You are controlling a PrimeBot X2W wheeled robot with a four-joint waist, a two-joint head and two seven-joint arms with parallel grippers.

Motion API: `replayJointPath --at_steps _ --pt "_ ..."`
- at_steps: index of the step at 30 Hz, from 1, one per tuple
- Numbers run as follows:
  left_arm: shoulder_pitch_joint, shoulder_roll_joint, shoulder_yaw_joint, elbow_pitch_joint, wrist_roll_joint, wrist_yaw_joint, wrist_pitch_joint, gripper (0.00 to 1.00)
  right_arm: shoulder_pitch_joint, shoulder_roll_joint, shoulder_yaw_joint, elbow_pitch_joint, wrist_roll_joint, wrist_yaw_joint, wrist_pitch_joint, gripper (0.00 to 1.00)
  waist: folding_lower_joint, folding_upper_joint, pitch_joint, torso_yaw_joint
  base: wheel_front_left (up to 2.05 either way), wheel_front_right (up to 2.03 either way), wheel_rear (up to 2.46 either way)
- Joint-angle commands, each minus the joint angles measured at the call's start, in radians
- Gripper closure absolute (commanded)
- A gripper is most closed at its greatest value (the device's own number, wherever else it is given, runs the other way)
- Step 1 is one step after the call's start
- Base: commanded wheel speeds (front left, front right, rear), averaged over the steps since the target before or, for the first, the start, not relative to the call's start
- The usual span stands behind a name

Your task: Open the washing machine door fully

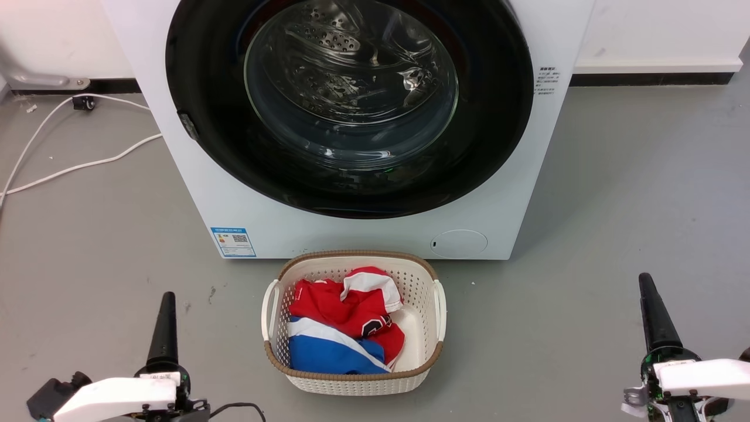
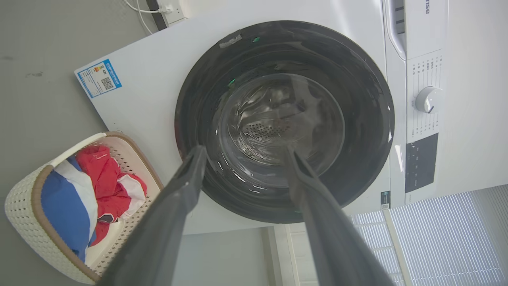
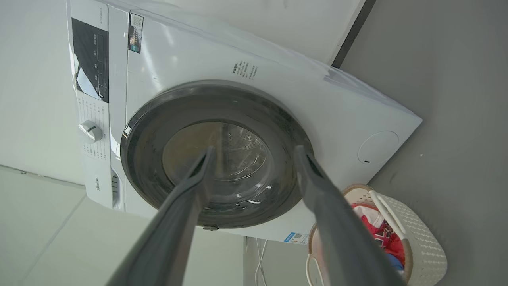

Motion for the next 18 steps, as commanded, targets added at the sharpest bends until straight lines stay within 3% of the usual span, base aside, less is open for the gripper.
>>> replayJointPath --at_steps 1,8,18 --pt "-0.003 0.004 0.010 -0.024 0.032 0.000 -0.010 0.00 -0.011 -0.001 0.001 -0.026 -0.044 0.000 -0.009 0.00 0.0000 -0.0001 0.000 0.000 0.00 0.00 0.00" --pt "-0.003 0.004 0.008 -0.102 0.215 0.029 -0.034 0.00 -0.011 -0.001 0.013 -0.097 -0.263 0.000 -0.034 0.00 0.0000 -0.0001 0.005 -0.001 0.00 0.00 0.00" --pt "0.015 0.004 -0.072 -0.225 0.446 0.079 -0.067 0.00 -0.006 -0.001 0.045 -0.180 -0.527 0.000 -0.067 0.00 0.0000 -0.0001 0.009 0.000 0.00 0.00 0.00"
